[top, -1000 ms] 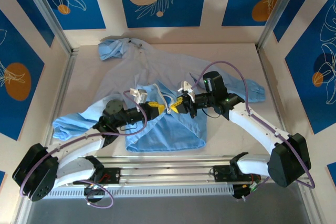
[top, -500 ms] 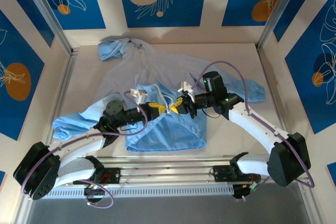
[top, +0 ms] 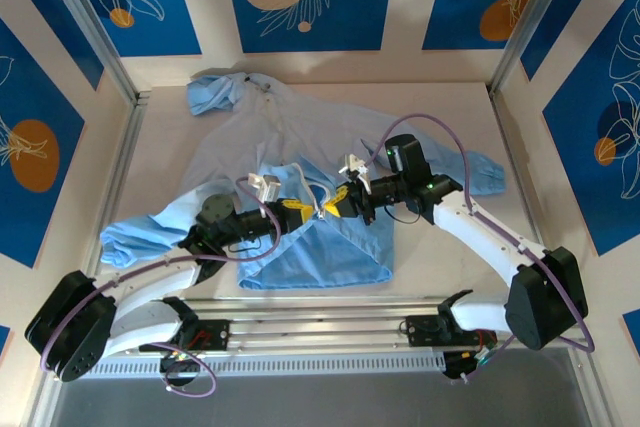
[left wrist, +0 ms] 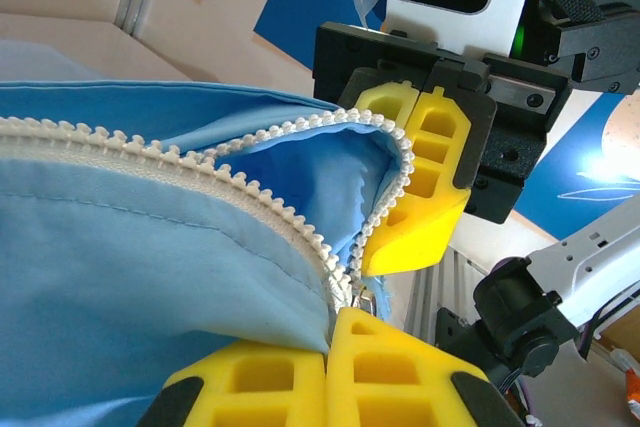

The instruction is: Zip up the jacket

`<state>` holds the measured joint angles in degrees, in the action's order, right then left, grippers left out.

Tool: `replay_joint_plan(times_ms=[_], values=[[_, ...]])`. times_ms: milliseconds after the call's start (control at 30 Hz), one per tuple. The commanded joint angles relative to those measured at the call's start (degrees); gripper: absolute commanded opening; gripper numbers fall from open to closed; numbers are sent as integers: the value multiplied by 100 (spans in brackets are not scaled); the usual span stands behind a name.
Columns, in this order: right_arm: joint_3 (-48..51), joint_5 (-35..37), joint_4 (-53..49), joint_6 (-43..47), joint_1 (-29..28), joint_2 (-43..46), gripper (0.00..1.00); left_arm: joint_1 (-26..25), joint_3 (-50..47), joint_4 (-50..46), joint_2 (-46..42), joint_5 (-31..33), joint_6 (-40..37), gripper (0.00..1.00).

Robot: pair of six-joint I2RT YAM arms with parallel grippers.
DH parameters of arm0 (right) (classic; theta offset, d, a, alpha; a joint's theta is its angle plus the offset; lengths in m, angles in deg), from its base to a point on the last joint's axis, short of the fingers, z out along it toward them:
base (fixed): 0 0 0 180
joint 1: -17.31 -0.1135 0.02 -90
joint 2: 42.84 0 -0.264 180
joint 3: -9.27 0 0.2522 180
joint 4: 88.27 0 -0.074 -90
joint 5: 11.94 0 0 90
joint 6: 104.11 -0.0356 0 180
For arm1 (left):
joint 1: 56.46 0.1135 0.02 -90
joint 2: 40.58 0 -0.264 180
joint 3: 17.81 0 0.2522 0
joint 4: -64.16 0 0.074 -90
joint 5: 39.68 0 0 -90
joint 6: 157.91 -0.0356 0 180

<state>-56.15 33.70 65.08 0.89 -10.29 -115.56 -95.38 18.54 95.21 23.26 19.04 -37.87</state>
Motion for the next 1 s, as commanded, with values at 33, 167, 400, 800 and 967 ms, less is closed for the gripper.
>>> replay_joint_plan(times_ms=[33, 167, 400, 800, 967], values=[[-278, -351, 32, -133, 52, -60, 0, -44, -66, 108, -107, -103, -60, 0], [-343, -281, -95, -203, 52, -114, 0, -71, -23, -17, -165, -92, -123, 0], [-446, -75, -179, -347, 52, -164, 0, -113, 148, -708, -324, -185, -473, 0], [-738, -231, -546, -622, 52, -554, 0, -108, 773, -2964, -534, -233, -1008, 0], [-752, -250, -454, -841, 43, -625, 0, -90, 1012, -3679, -415, -496, -1128, 0]])
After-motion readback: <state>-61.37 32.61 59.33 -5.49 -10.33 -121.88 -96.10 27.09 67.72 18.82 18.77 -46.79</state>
